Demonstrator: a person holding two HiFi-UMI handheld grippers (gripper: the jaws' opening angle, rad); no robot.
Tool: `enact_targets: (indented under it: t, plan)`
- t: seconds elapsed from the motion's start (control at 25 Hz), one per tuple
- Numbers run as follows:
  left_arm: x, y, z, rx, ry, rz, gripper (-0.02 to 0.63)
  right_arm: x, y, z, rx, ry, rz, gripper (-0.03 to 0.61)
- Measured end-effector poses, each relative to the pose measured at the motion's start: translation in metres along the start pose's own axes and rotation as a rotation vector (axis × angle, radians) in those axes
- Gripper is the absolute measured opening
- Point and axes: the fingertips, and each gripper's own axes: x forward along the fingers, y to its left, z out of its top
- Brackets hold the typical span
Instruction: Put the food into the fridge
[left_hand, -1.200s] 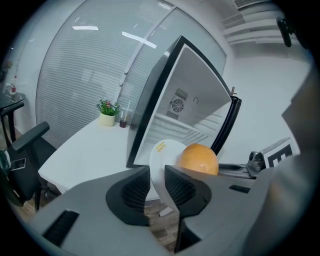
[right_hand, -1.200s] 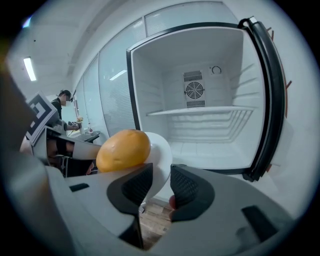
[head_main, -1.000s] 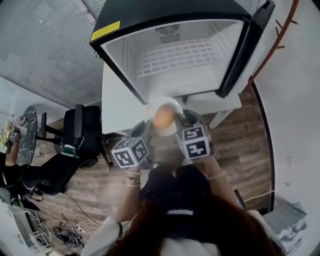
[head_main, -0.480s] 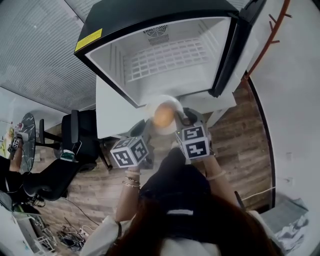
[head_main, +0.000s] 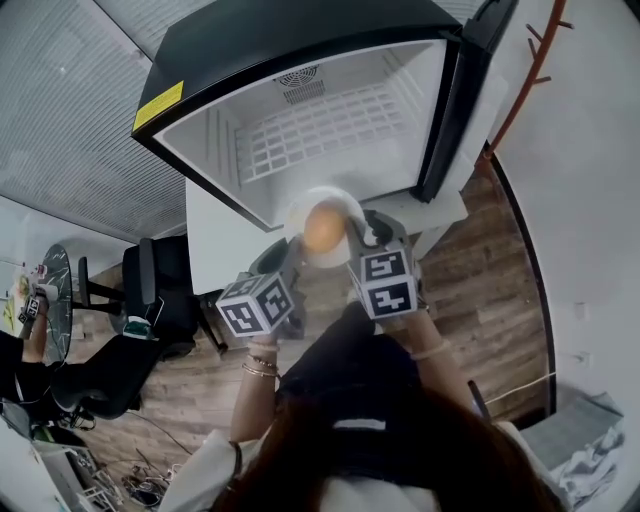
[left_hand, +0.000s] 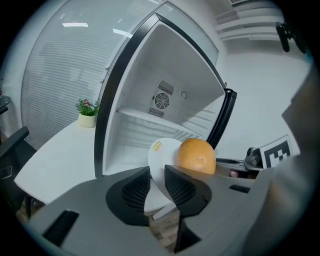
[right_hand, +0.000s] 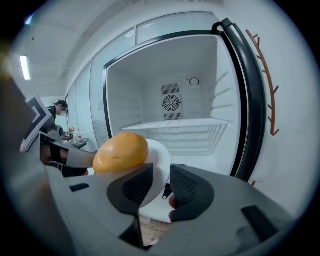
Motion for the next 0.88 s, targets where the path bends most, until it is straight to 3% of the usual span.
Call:
enact_targets:
  t: [0.88]
  plan:
    - [0.014, -0.011, 0.053, -0.023, -0.105, -0.033, 0.081, 0.013, -0.019, 0.049, -0.028, -0.058, -0.022, 0.102]
